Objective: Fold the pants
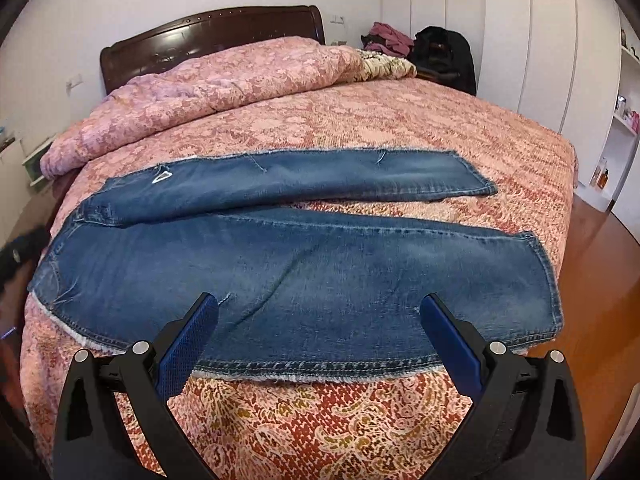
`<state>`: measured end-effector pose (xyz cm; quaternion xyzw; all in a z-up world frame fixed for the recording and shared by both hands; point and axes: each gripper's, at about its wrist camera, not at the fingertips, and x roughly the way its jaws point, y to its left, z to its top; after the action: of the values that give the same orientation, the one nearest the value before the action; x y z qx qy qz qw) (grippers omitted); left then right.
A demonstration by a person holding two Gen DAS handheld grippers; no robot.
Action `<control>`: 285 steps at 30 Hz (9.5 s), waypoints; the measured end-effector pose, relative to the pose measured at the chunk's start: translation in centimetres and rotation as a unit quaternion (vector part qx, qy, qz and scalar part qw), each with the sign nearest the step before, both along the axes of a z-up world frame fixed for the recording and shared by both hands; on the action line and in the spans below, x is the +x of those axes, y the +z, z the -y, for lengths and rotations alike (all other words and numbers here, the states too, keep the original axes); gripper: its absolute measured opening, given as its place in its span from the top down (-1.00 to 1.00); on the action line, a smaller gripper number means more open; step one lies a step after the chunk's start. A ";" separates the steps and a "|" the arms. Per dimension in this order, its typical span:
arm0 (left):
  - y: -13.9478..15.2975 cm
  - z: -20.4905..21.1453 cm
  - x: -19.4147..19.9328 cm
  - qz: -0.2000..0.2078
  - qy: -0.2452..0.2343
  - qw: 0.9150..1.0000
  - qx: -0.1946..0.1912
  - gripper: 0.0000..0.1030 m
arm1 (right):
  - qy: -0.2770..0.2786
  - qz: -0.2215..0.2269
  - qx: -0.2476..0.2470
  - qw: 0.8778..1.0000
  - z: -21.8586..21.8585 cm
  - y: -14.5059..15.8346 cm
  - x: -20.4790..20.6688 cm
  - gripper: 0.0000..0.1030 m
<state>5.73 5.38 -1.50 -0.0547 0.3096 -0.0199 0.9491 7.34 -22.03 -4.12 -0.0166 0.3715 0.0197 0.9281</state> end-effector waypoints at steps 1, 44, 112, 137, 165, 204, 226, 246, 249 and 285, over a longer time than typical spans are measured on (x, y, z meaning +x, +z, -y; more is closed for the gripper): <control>0.2 -0.5 0.5 -0.002 -0.008 1.000 0.005 -0.97 | 0.001 -0.004 -0.001 1.000 -0.1 -0.2 0.2 -0.94; -11.3 -27.1 32.4 -0.212 -0.072 0.970 -0.090 0.76 | 0.053 -0.107 0.003 0.993 -3.9 -5.2 4.2 -0.94; -8.1 -25.2 1.1 -0.146 0.128 0.971 -0.141 -0.37 | -0.040 -0.180 0.062 0.981 27.4 -2.9 5.8 0.27; -13.6 -22.6 2.6 -0.057 0.243 0.848 -0.468 0.64 | -0.055 -0.133 0.278 0.950 22.7 1.5 1.3 -0.11; -11.0 -23.7 5.7 -0.094 0.183 0.943 -0.260 0.89 | -0.223 -0.128 0.479 0.839 28.1 -3.9 3.5 0.98; -12.3 -19.9 2.8 -0.058 0.202 0.971 -0.117 -0.16 | 0.233 -0.210 0.295 0.902 -6.4 2.1 17.6 0.39; -5.0 -14.1 1.2 0.115 0.122 0.986 -0.002 -0.92 | 0.227 -0.266 0.265 0.898 -16.0 -4.7 21.6 1.00; -13.2 -14.5 8.1 -0.084 0.079 0.991 -0.063 -0.93 | 0.135 -0.369 0.371 0.841 -0.1 -10.0 7.4 1.00; -12.7 -13.9 7.6 -0.078 0.081 0.992 -0.049 -0.93 | 0.123 -0.324 0.342 0.874 3.5 -6.9 5.3 0.91; -11.7 10.8 2.3 -0.117 -0.216 0.966 0.081 -0.94 | -0.303 -0.047 0.600 0.739 33.1 -10.4 -2.1 0.89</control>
<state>8.05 -5.42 -13.23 0.0890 0.4233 -0.1930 0.8807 5.28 -55.08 -14.50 0.6584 0.3113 -0.0430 0.6839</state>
